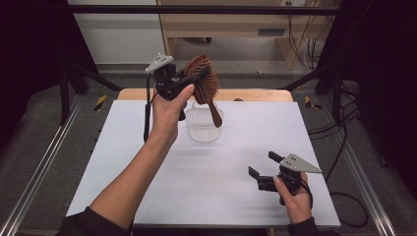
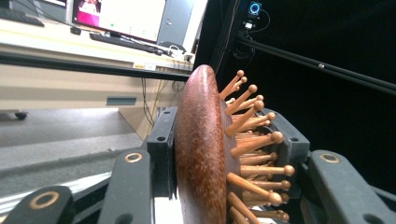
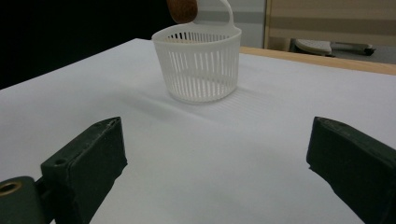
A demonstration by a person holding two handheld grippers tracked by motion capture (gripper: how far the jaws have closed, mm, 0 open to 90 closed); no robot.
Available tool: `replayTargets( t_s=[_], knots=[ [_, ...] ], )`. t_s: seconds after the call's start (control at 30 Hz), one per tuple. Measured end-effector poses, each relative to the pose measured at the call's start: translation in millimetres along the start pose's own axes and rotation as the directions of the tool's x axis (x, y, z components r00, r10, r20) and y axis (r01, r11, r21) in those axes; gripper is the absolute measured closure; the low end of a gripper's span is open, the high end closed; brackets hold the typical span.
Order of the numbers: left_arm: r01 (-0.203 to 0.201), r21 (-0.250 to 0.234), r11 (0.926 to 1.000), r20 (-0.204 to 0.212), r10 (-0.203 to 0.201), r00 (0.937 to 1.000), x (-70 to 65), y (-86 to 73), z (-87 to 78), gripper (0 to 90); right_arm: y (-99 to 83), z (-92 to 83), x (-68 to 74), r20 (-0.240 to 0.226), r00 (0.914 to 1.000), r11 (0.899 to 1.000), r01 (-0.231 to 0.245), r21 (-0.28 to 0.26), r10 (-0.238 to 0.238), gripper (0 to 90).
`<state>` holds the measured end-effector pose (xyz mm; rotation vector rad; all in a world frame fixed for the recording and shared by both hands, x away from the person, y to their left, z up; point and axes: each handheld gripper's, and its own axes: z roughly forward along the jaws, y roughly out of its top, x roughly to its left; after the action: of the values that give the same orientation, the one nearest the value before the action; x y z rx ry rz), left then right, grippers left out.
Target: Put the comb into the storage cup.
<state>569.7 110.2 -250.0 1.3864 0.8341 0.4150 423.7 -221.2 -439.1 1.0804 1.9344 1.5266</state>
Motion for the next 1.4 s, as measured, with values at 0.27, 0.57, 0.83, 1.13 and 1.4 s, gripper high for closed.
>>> replayTargets(
  t_s=[0.27, 0.57, 0.83, 1.13, 1.4],
  knots=[
    [-0.017, -0.019, 0.9997, -0.016, 0.017, 0.9997, 3.0, 2.4, 6.6, 52.5, 1.2, -1.6, -2.0, 0.024, 0.9997, 1.000, -0.009, -0.010, 0.010, 5.1],
    [-0.025, -0.026, 0.9994, -0.032, 0.024, 0.9992, 5.9, -0.2, 9.8, 52.6, 1.4, -1.4, -4.2, 0.033, 0.9994, 1.000, -0.014, -0.011, 0.014, 5.2],
    [-0.026, -0.041, 0.9988, -0.041, 0.024, 0.9989, 10.7, 0.2, 9.0, 52.5, 1.5, -1.4, -4.8, 0.032, 0.9994, 1.000, -0.016, -0.017, 0.017, 5.2],
    [-0.027, -0.046, 0.9986, -0.069, 0.024, 0.9973, 15.9, -0.2, 8.9, 52.5, 1.1, -0.3, -5.6, 0.027, 0.9994, 1.000, -0.022, -0.011, 0.023, 5.4],
    [-0.024, -0.039, 0.9990, -0.082, 0.021, 0.9965, 18.9, -3.6, 11.5, 52.5, 1.2, 0.1, -5.6, 0.021, 0.9995, 1.000, -0.025, -0.014, 0.025, 5.4]
  ],
)
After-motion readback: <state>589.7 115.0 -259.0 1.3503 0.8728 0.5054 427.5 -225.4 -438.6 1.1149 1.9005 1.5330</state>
